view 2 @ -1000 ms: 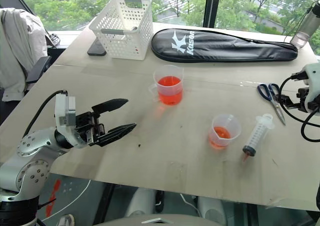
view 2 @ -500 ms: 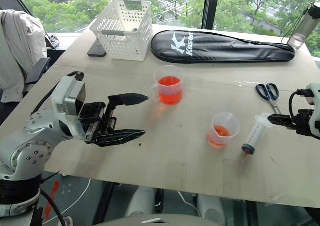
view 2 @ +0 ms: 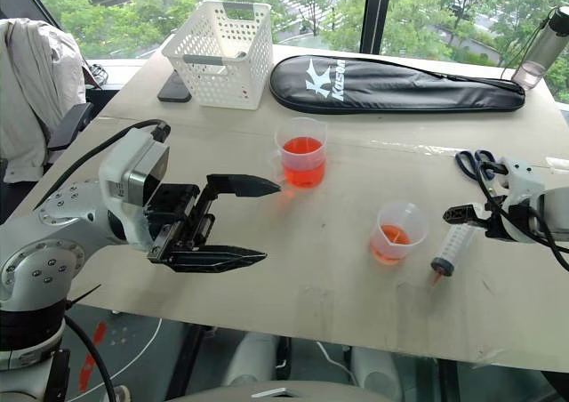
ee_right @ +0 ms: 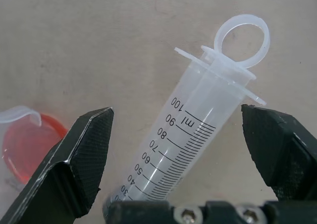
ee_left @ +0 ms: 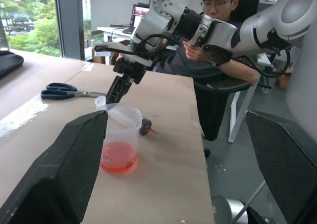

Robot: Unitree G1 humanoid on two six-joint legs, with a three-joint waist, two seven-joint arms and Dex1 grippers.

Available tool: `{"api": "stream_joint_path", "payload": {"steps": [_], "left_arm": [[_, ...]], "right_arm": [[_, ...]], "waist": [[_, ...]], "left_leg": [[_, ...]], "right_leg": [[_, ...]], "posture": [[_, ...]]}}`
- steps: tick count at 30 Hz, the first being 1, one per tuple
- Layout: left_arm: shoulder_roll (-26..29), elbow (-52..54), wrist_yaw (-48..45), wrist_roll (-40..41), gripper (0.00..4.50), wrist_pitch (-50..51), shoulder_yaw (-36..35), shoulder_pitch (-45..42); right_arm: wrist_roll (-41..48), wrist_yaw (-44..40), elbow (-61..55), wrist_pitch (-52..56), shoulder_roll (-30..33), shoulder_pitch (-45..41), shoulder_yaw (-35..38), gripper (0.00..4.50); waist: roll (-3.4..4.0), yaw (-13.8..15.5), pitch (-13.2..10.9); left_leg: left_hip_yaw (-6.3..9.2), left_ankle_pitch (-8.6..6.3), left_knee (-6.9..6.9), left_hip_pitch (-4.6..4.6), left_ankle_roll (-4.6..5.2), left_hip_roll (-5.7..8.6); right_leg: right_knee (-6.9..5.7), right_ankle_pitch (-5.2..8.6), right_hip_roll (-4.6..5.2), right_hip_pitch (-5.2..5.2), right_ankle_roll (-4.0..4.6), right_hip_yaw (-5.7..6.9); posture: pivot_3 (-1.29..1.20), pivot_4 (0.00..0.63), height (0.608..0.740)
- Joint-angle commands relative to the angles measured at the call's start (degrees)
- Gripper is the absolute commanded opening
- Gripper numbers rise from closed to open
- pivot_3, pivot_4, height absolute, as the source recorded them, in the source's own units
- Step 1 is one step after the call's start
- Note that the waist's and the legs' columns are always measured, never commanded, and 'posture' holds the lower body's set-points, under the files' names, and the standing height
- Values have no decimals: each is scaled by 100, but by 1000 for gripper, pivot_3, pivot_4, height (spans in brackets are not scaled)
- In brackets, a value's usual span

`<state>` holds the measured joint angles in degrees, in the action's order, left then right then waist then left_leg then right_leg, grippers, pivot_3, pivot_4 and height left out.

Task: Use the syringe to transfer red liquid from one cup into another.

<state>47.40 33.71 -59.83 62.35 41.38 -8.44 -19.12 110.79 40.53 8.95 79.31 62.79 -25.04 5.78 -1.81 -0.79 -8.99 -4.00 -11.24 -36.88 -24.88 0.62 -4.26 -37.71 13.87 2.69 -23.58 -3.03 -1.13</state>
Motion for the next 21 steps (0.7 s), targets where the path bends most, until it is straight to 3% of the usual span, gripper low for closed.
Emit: {"api": "stream_joint_path", "payload": {"steps": [1,3,4,10,13,16,21], "left_arm": [[3,298,181,111,4500,-44,-147,83],[-2,354,265,119,4500,-67,-174,140],[3,375,301,132,4500,-74,-197,165],[24,385,369,134,4500,-133,-290,301],[-14,349,415,119,4500,-176,-301,315],[-38,294,457,117,4500,-182,-306,287],[-171,141,852,-122,4500,-163,-244,296]], "right_arm": [[221,484,-37,-376,-192,-7,-166,4430],[221,706,-29,-477,-356,22,-268,4430],[221,769,-53,-493,-409,25,-308,4211],[221,826,-278,-417,-499,345,-492,1738],[221,749,-511,-454,-485,506,-479,1604],[221,451,-898,-447,-68,623,-395,1604],[-182,-1742,-1572,11,929,432,648,1602]], "waist": [[0,0,0],[0,0,0],[0,0,0],[-10,3,7],[-21,6,14],[-25,34,16],[1,21,1]], "left_leg": [[1,0,-1,0,0,0],[0,0,-1,1,0,0],[0,0,-1,1,0,0],[0,0,0,1,0,-1],[3,0,2,2,0,-2],[4,0,3,1,0,-3],[-7,-2,2,1,3,1]], "right_leg": [[0,0,-1,1,0,-1],[-1,0,-2,1,0,-3],[-1,0,-2,0,0,-5],[1,0,-3,1,1,-5],[1,1,-3,1,3,-1],[1,12,-3,1,22,1],[4,12,-1,-1,20,-16]], "posture": [[0,150,724],[0,150,724],[0,150,724],[0,150,724],[0,150,724],[0,150,724],[0,150,724]]}}
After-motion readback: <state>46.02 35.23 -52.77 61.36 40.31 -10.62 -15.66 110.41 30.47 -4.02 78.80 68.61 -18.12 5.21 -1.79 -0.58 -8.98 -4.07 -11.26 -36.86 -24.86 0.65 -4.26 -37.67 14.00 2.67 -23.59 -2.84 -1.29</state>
